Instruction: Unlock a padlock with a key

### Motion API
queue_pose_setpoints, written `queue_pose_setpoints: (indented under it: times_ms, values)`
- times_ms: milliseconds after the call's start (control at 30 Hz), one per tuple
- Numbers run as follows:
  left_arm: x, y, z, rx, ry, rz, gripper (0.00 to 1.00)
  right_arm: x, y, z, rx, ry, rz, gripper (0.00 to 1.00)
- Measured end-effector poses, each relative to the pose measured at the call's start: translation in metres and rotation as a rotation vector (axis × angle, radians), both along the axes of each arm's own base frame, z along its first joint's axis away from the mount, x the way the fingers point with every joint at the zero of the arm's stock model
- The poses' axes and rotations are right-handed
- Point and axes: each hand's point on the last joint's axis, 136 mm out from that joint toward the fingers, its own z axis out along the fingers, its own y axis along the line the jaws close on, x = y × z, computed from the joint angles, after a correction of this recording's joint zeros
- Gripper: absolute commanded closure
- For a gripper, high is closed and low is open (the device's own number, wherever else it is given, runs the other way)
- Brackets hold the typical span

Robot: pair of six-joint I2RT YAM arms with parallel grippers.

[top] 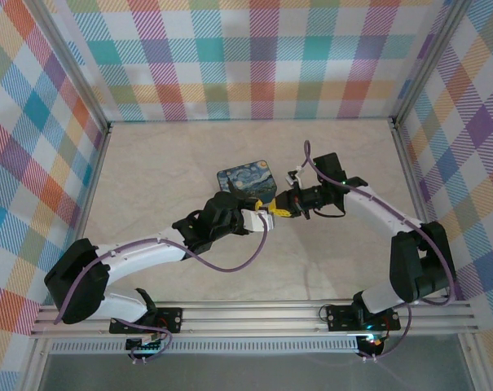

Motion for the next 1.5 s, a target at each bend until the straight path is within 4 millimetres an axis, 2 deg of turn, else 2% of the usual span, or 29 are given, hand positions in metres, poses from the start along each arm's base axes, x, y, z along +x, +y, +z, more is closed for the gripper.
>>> queue_pose_setpoints:
  times_ms: [200, 367, 400, 500, 733, 933, 1033, 1133, 1333, 1500]
  values:
    - [0.000, 0.000, 0.000, 0.003, -0.001, -0.001, 0.98, 0.001, 0.001, 0.002, 0.002, -0.007, 0.000, 1.00]
    - [-0.001, 0.000, -0.002, 0.007, 0.002, -0.002, 1.00, 0.002, 0.001, 0.002, -0.001, -0.005, -0.003, 0.94]
    - [-0.001, 0.000, -0.002, 0.009, 0.004, -0.002, 1.00, 0.002, 0.001, 0.002, -0.001, -0.003, -0.004, 0.92]
    - [-0.003, 0.001, -0.005, 0.009, 0.030, -0.001, 1.00, 0.002, 0.001, 0.001, -0.002, 0.005, -0.005, 0.77]
    - [-0.011, 0.002, -0.010, -0.029, 0.222, -0.010, 1.00, 0.005, 0.001, -0.001, -0.003, 0.018, -0.010, 0.63]
    - [-0.002, 0.014, -0.015, -0.099, 0.474, 0.031, 1.00, 0.016, -0.008, -0.002, -0.010, -0.022, -0.028, 0.57]
    - [0.000, 0.017, -0.017, -0.119, 0.635, 0.033, 1.00, 0.022, -0.012, -0.001, -0.011, -0.092, -0.024, 0.57]
    - [-0.004, 0.019, -0.016, -0.134, 0.787, 0.014, 1.00, 0.026, -0.013, 0.007, 0.021, -0.244, 0.000, 0.56]
    - [-0.019, 0.022, -0.007, -0.159, 1.047, -0.045, 1.00, 0.012, -0.009, 0.043, 0.165, -0.578, 0.120, 0.55]
    - [-0.027, 0.018, 0.006, -0.161, 1.173, -0.108, 1.00, 0.005, -0.004, 0.050, 0.255, -0.706, 0.212, 0.58]
